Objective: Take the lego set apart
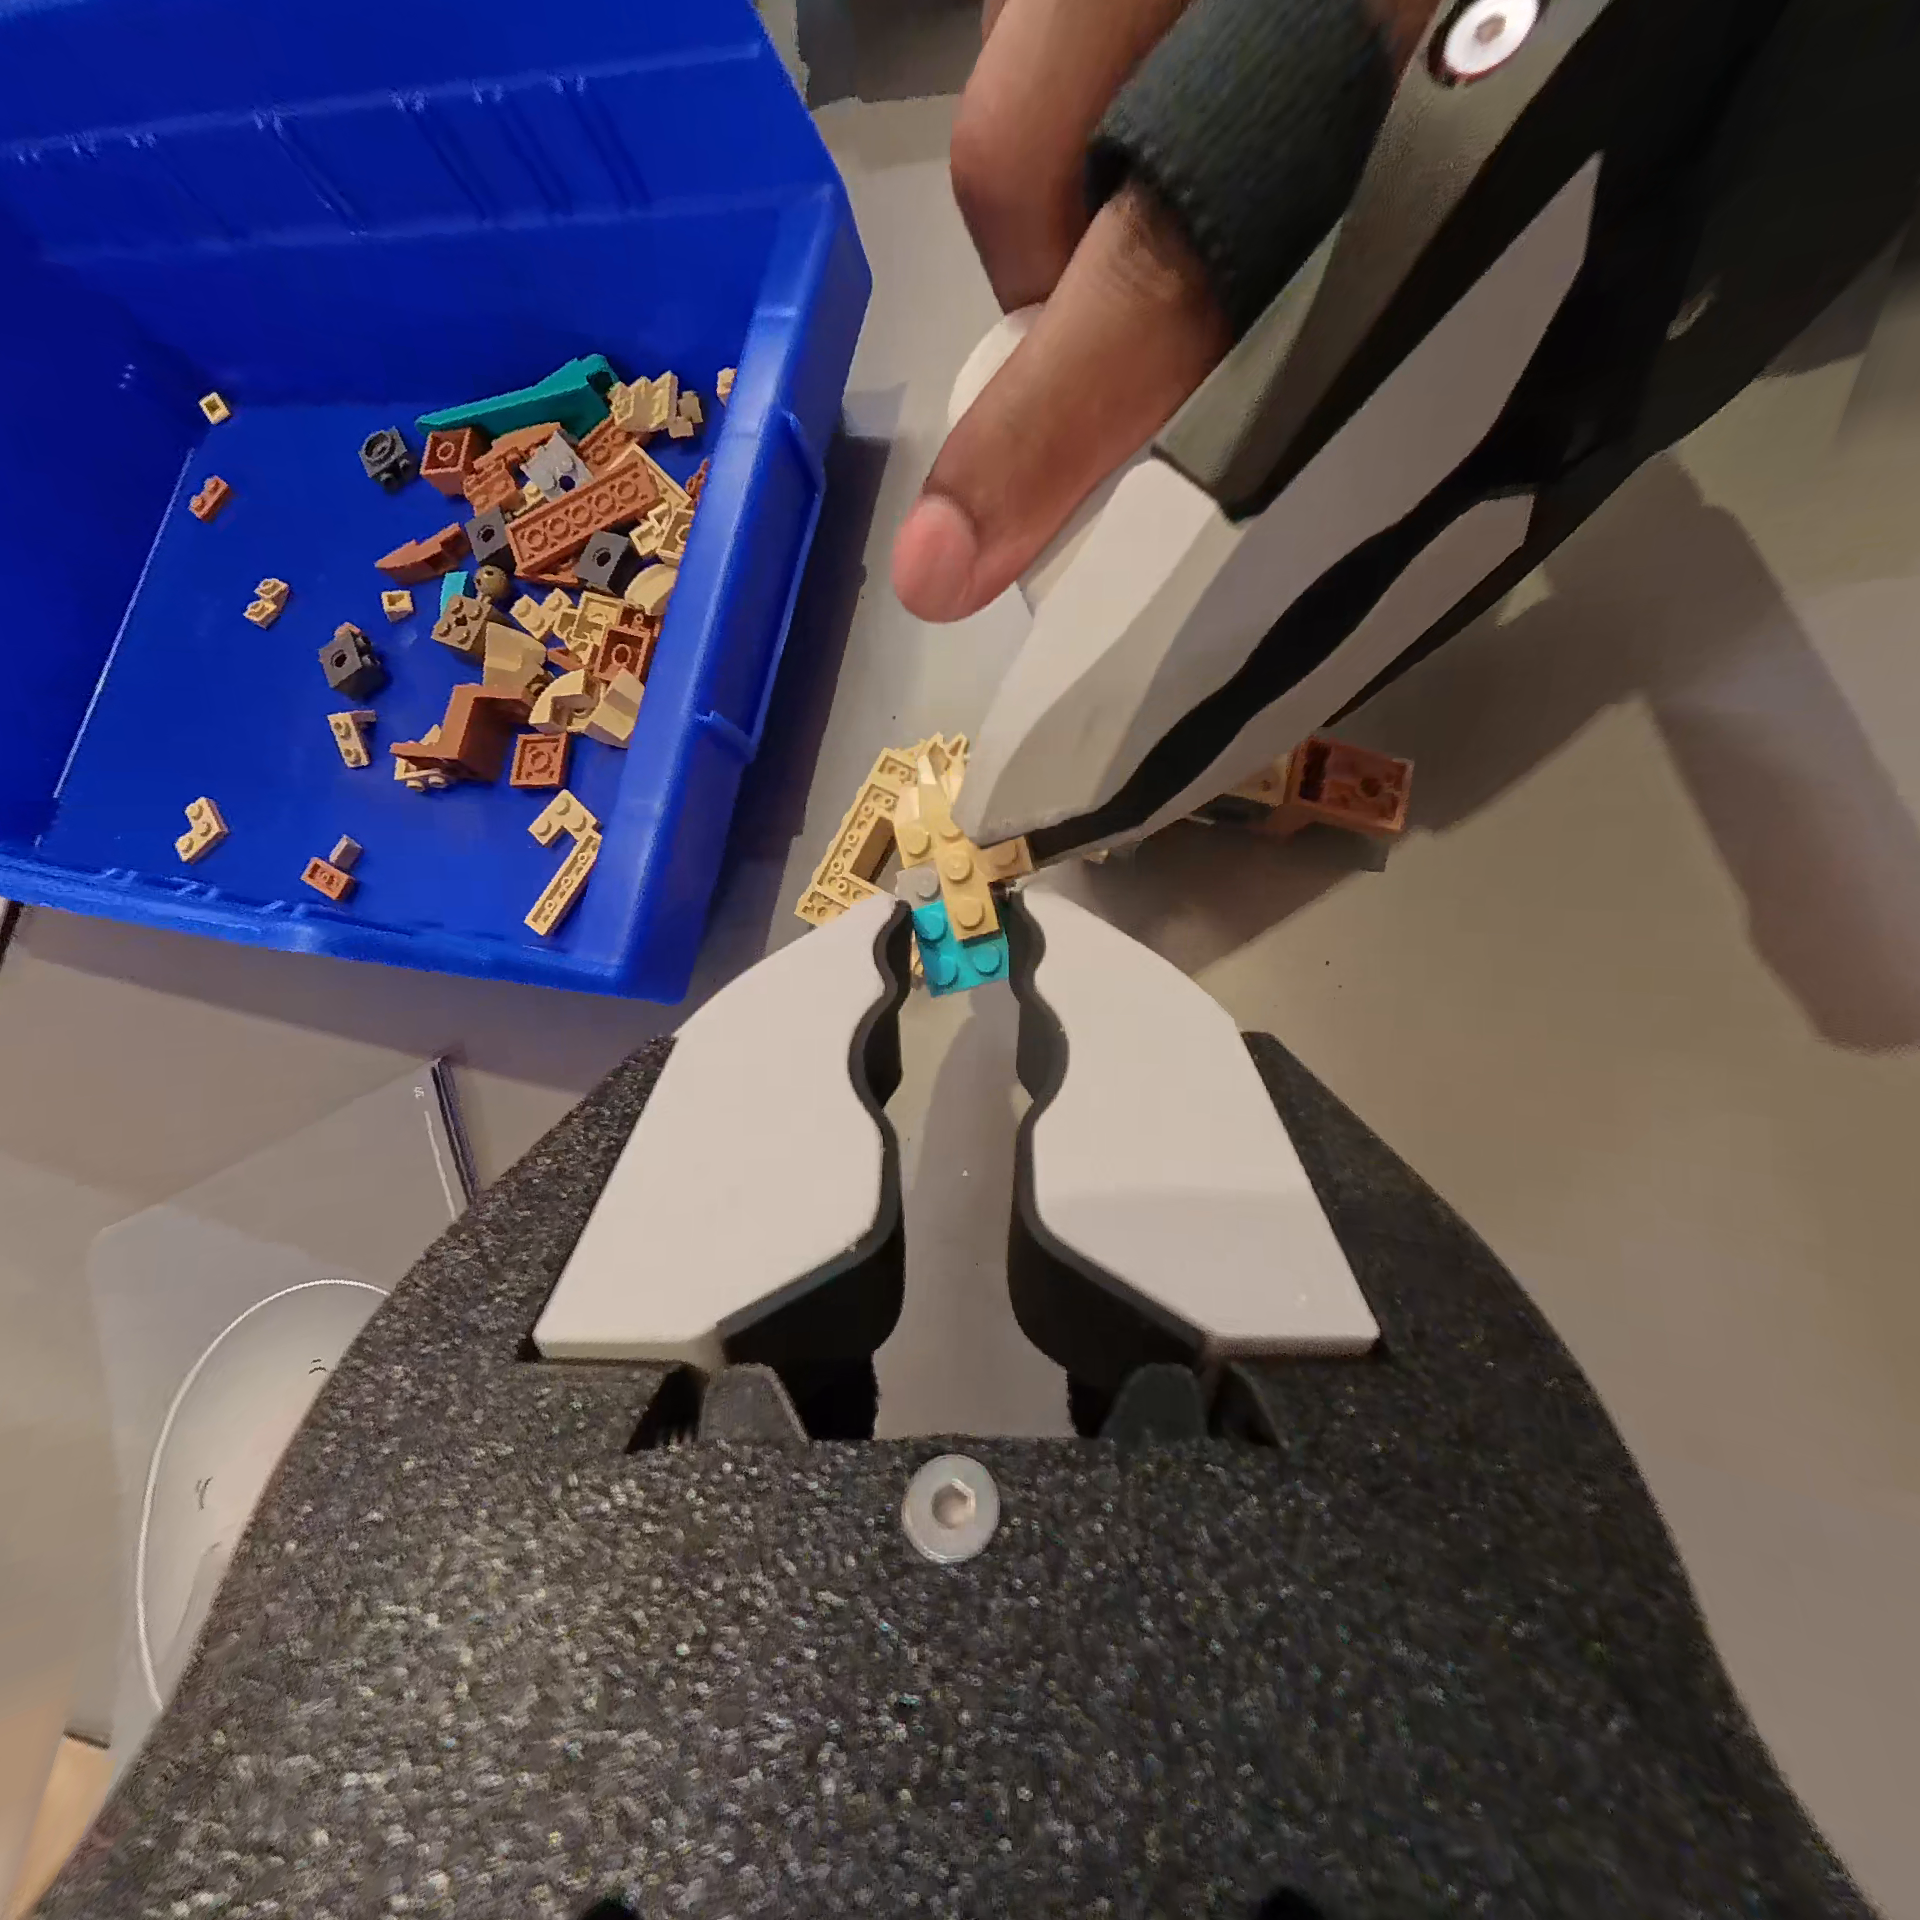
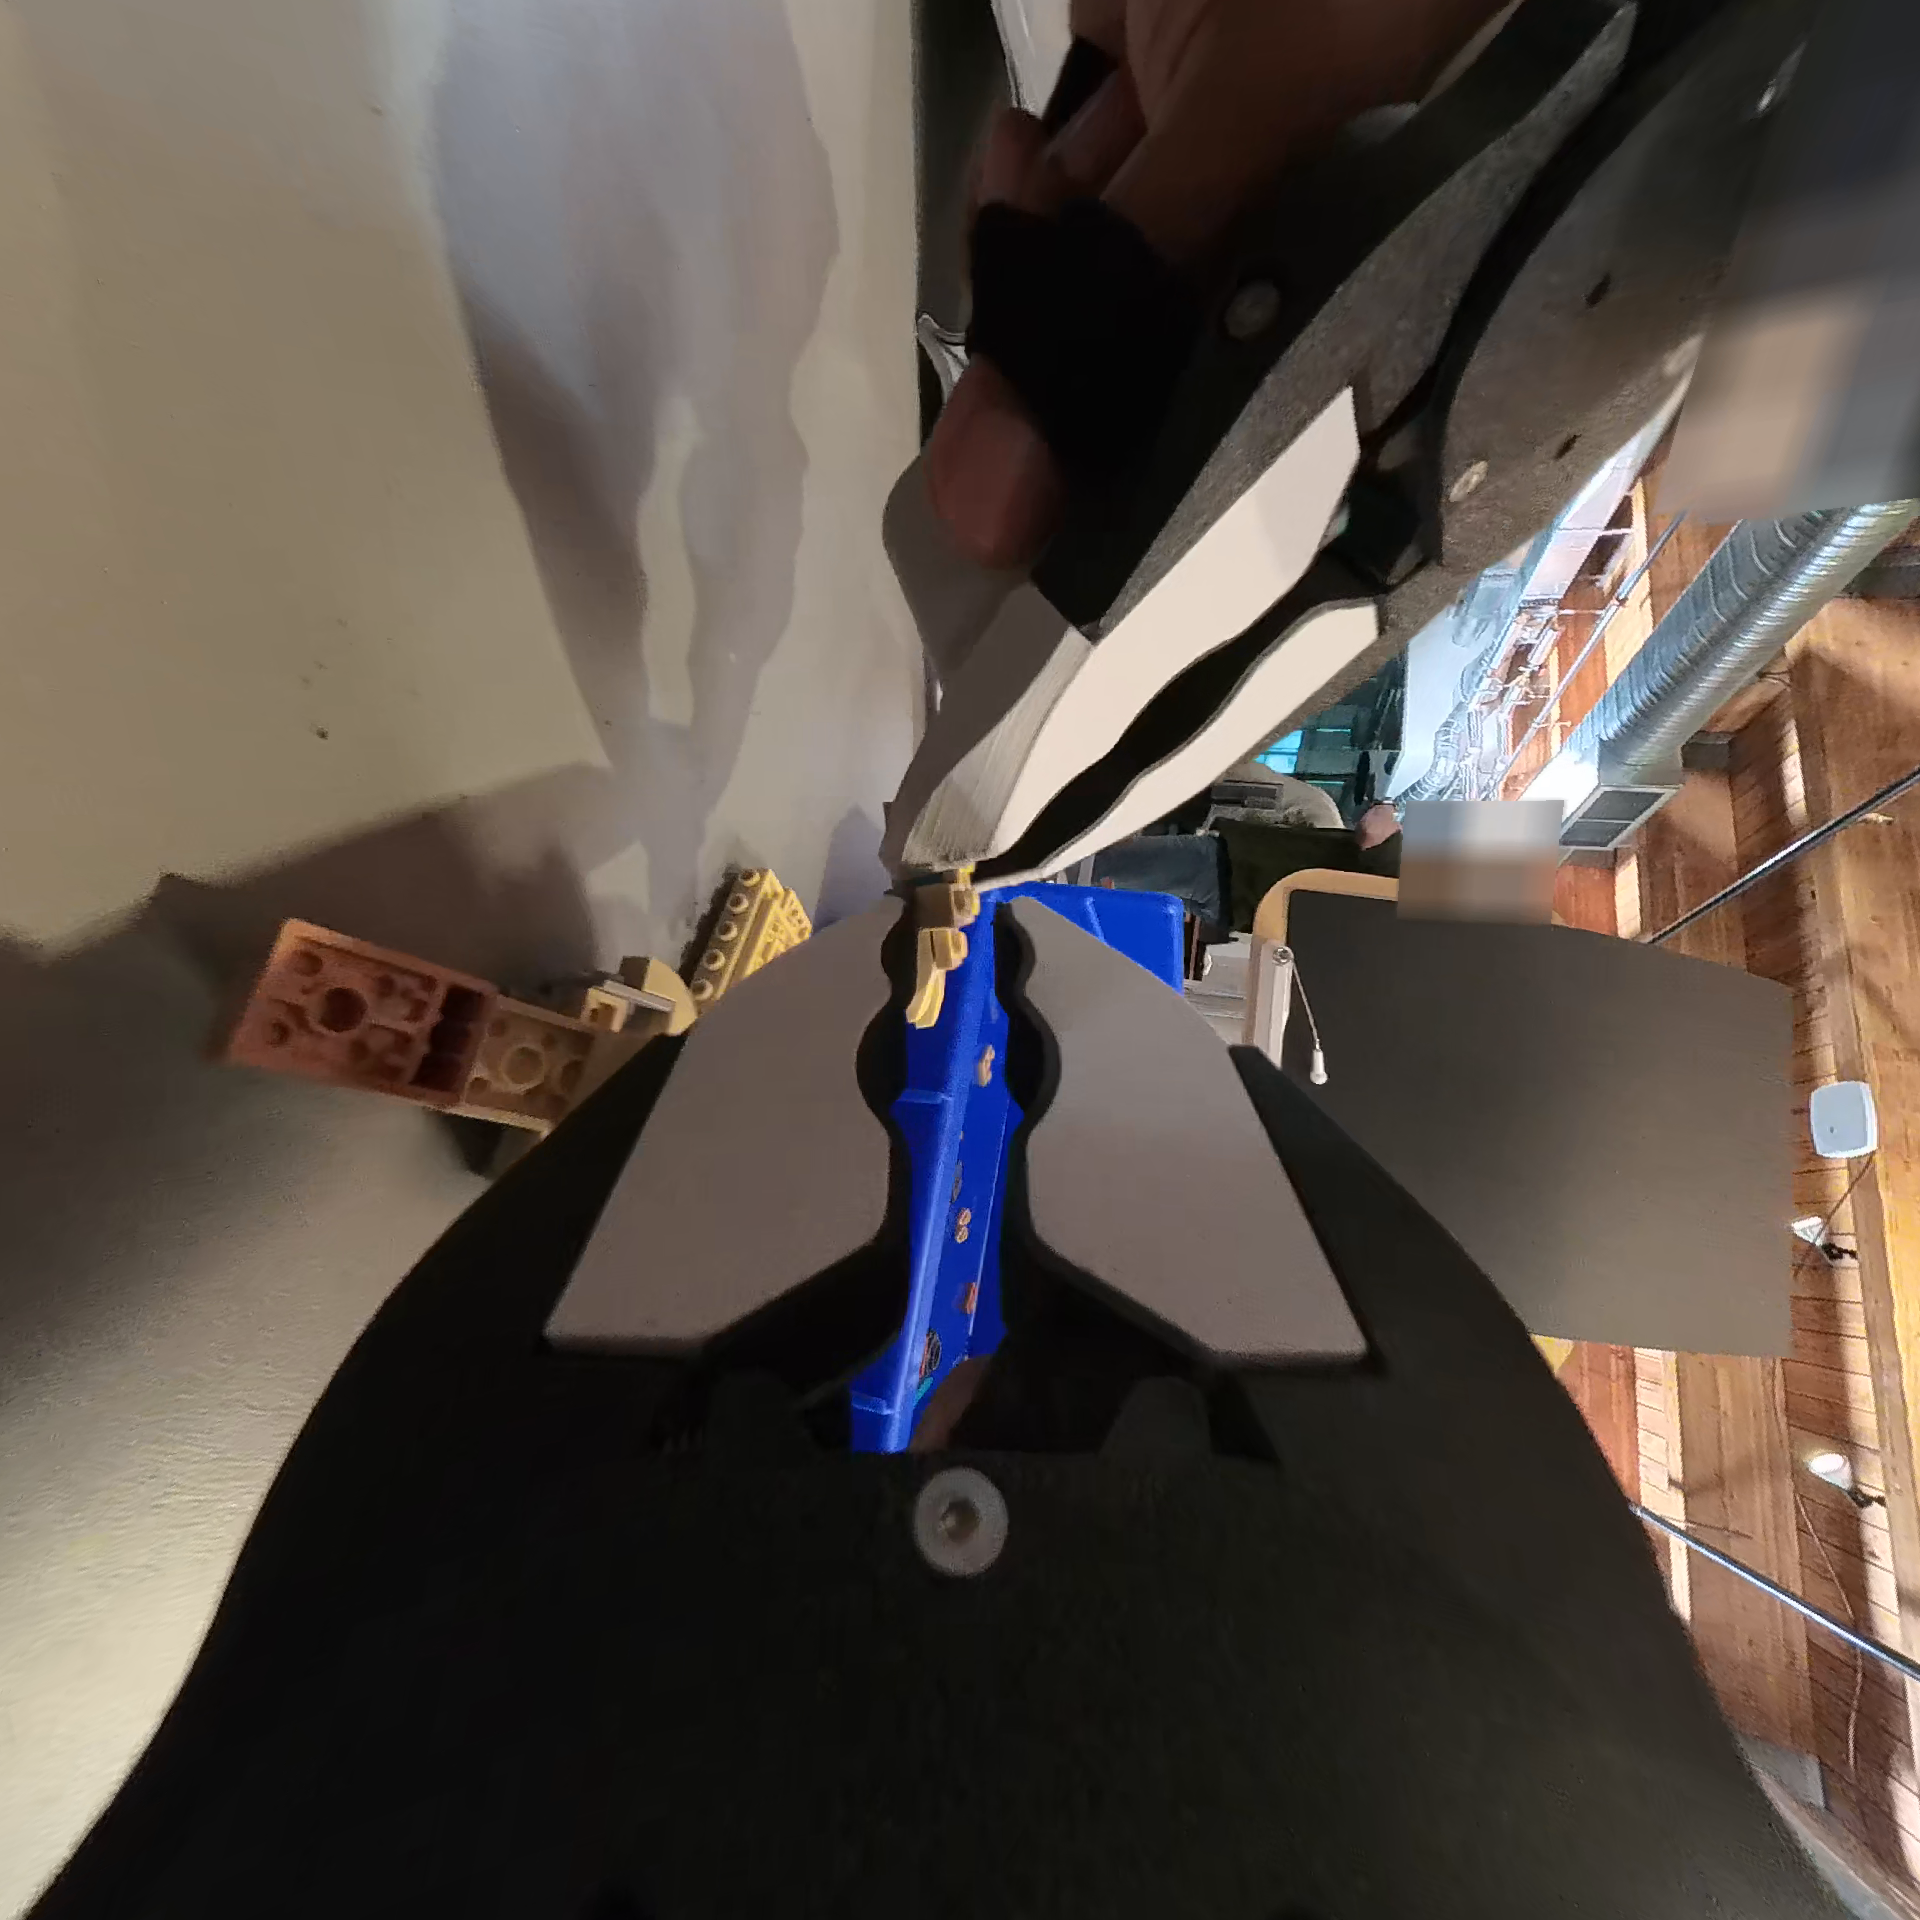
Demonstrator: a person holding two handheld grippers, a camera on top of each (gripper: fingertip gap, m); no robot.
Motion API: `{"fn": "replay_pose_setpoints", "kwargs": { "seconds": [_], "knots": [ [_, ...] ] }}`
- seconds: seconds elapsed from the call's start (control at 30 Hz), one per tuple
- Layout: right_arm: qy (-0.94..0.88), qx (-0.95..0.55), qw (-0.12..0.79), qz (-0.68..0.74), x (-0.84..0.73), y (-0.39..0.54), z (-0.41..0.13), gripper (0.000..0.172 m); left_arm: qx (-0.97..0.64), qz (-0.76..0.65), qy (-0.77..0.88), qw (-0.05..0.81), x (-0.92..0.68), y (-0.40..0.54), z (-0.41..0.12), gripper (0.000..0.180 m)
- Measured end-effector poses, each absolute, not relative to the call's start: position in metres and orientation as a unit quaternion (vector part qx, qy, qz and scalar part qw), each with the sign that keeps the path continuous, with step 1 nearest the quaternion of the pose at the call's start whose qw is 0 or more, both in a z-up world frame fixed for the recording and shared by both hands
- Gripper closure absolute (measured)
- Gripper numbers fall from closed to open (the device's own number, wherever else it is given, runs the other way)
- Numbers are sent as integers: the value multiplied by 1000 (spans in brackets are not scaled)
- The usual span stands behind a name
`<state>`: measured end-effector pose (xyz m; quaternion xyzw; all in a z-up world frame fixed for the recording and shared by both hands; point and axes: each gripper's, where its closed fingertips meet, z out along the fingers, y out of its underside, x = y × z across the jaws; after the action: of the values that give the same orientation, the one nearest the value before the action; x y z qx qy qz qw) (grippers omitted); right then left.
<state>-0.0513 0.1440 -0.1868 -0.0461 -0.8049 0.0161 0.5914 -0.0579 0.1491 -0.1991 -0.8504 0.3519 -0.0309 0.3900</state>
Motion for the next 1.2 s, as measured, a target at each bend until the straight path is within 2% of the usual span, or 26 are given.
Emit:
{"fn": "replay_pose_setpoints", "kwargs": {
  "seconds": [0.33, 0.67, 0.87, 1.2],
  "knots": [
    [-816, -56, 576, 10, -52, 144, -192, 162, -840, -7, 374, 392, -58, 149, -199, 163],
    [-728, -190, 640, 156, -55, 162, -137, 163, -804, -78, 298, 509, -65, 157, -152, 152],
    [-686, -217, 664, 201, -55, 159, -117, 163, -751, -122, 255, 597, -68, 158, -114, 153],
    [-669, -210, 689, 183, -57, 155, -110, 163, -732, -101, 265, 619, -63, 160, -108, 164]
  ]
}}
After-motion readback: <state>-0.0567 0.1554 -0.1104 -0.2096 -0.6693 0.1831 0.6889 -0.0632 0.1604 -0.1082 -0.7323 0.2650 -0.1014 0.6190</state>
